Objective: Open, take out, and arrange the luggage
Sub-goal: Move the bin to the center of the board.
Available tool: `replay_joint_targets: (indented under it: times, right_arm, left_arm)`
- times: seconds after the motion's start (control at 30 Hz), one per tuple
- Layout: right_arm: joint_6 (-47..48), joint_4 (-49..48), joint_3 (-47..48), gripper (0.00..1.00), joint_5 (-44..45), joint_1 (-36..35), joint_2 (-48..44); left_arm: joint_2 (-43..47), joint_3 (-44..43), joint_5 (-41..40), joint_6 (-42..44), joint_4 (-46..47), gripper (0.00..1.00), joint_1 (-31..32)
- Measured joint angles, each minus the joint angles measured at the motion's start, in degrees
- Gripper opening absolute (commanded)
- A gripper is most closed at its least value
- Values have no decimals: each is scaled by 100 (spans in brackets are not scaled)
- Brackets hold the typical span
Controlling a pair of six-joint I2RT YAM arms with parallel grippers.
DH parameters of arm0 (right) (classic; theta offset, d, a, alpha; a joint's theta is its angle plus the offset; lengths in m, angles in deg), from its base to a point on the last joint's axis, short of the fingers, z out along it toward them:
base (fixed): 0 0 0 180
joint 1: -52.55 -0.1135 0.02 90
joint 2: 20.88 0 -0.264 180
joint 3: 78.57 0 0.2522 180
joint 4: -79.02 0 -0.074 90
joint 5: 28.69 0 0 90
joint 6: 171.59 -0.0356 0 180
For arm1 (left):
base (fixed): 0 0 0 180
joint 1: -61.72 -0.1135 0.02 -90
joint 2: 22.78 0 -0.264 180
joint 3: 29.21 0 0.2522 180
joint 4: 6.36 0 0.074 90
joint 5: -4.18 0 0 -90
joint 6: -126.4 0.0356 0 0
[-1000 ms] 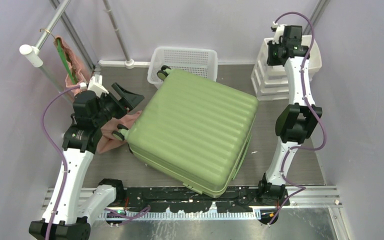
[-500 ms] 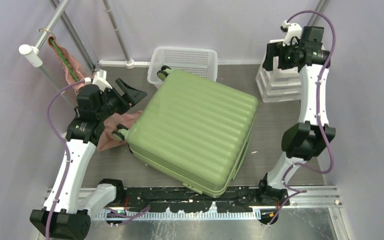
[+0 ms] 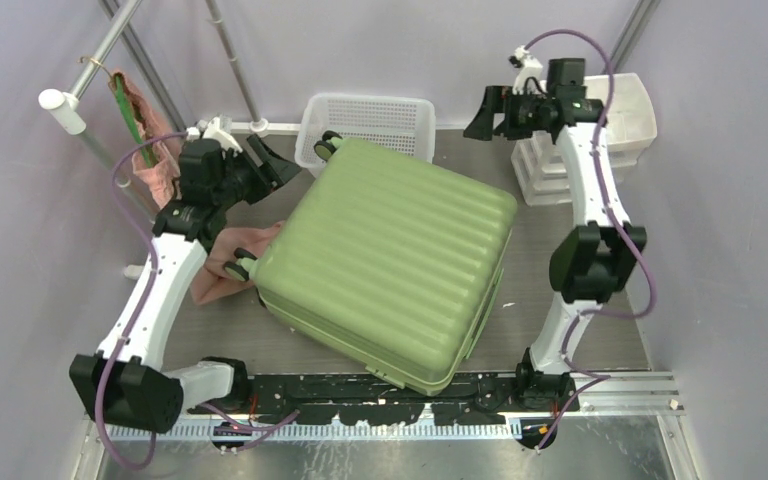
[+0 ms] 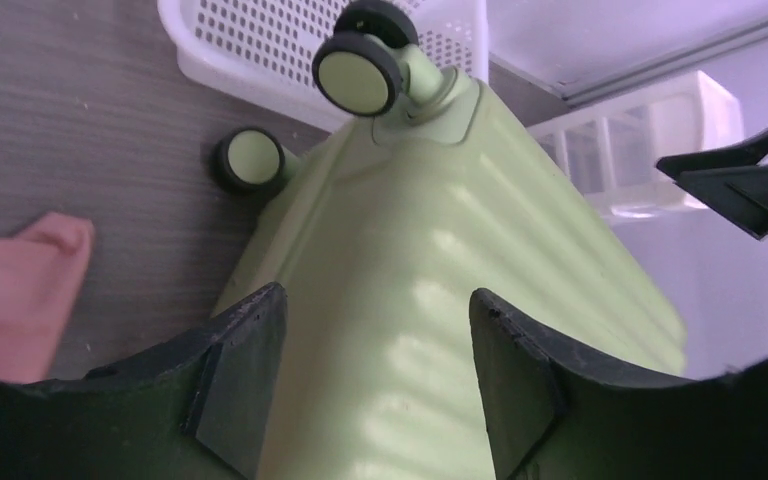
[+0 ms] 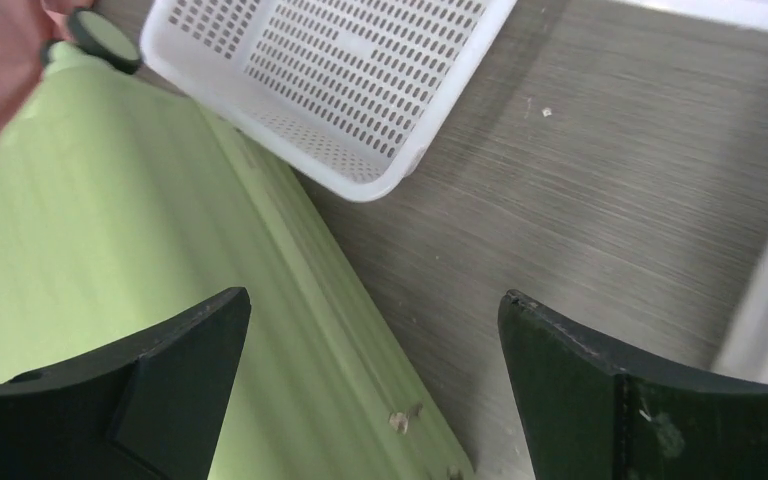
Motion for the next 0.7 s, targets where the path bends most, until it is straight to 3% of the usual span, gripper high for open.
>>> replay_joint_targets:
  times: [0.23,0.47,0.7]
  right_arm:
    - [-166,144,710,100,11,-304,1609]
    - [-90,219,870,100,-118,-334,1698]
    - [-74,184,920,100,-216,-332,1698]
  left_arm:
    - [-1027,-1014,-1331,1145,81,66,575]
    - [-2732,-2435,-2264,2031,114,65,625]
    - [-4927,-4468,-2441,2559,-544,59,560]
